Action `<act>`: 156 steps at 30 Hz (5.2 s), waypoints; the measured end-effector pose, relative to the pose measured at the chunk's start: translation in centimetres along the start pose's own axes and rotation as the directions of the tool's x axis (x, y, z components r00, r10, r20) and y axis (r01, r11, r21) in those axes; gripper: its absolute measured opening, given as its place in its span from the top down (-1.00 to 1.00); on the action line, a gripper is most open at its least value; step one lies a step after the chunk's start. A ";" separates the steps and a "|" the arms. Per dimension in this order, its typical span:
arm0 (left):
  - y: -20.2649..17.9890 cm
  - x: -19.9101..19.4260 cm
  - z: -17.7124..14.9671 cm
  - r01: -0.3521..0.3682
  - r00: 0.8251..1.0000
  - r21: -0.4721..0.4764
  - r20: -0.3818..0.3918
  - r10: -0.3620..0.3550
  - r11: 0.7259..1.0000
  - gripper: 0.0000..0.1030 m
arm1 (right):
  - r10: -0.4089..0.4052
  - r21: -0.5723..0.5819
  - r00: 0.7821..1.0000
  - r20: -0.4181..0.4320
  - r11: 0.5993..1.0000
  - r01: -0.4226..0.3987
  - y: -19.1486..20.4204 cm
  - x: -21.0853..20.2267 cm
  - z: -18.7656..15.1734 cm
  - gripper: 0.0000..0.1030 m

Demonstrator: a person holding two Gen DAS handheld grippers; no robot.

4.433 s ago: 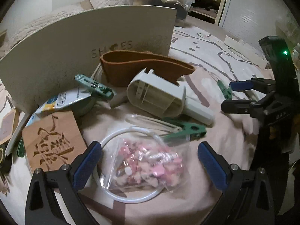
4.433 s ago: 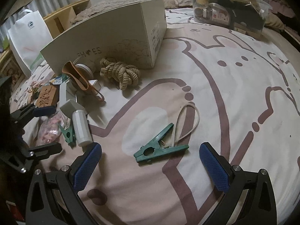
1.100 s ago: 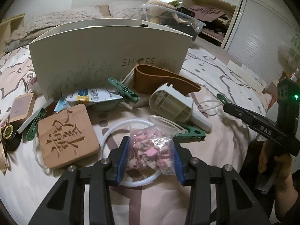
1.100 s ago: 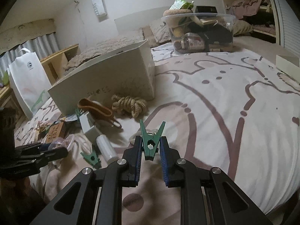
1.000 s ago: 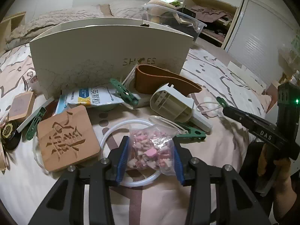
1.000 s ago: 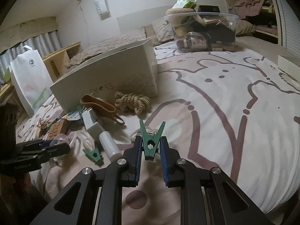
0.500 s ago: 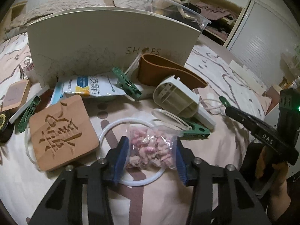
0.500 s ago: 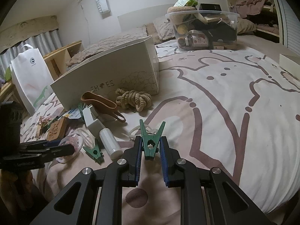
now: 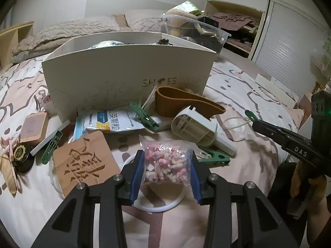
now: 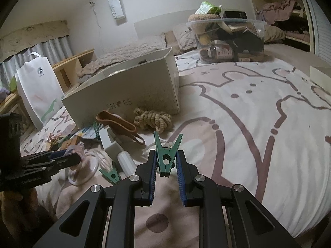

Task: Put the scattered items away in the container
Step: 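Lift the clothespin with the right tool and candy bag with the left tool over the box, then open the right tool to drop the clothespin while the left tool releases the candy bag, then withdraw both open tools from the box toward the remaining items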

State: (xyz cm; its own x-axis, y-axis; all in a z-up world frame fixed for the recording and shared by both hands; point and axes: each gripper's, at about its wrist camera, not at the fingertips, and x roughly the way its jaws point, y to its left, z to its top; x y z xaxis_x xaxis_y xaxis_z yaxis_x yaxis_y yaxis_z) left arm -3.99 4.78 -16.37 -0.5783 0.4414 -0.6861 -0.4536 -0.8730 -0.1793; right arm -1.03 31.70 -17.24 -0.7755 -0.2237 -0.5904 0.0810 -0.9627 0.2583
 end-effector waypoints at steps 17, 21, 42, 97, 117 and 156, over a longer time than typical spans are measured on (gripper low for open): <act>-0.2 -4.2 4.7 -0.014 0.985 0.004 0.174 0.013 1.000 0.25 | 0.098 -0.107 0.984 0.148 0.991 -0.083 3.0 -3.3 5.1 0.62; -0.5 -5.1 6.5 -0.032 0.978 0.028 0.208 0.026 0.999 0.25 | 0.117 -0.135 0.976 0.185 0.986 -0.093 3.7 -3.7 6.7 0.62; 0.7 -5.9 15.9 -0.060 0.942 0.011 0.331 0.053 0.998 0.25 | 0.195 -0.222 0.954 0.229 0.964 -0.144 5.6 -1.6 15.2 0.62; 11.1 1.2 18.6 -0.159 0.963 -0.148 0.194 0.186 0.976 0.25 | -0.115 -0.089 0.933 -0.342 0.992 0.090 7.2 26.9 28.6 0.62; 13.0 2.8 18.1 -0.194 0.968 -0.159 0.127 0.215 0.968 0.26 | 0.222 -0.200 0.947 -0.232 0.942 -0.269 9.3 12.6 20.3 0.62; 10.6 -0.5 17.1 -0.273 0.939 -0.172 0.167 0.301 0.946 -0.77 | 0.170 -0.157 0.985 -0.008 0.973 -0.170 7.2 6.4 17.6 -1.00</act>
State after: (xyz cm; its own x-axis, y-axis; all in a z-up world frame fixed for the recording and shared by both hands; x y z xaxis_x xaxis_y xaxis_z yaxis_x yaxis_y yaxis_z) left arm -20.16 -1.16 -5.89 -0.7930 0.1861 -0.5801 -0.1547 -0.9825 -0.1037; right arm -16.44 26.07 -5.67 -0.7456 -0.3856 -0.5435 0.3086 -0.9226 0.2313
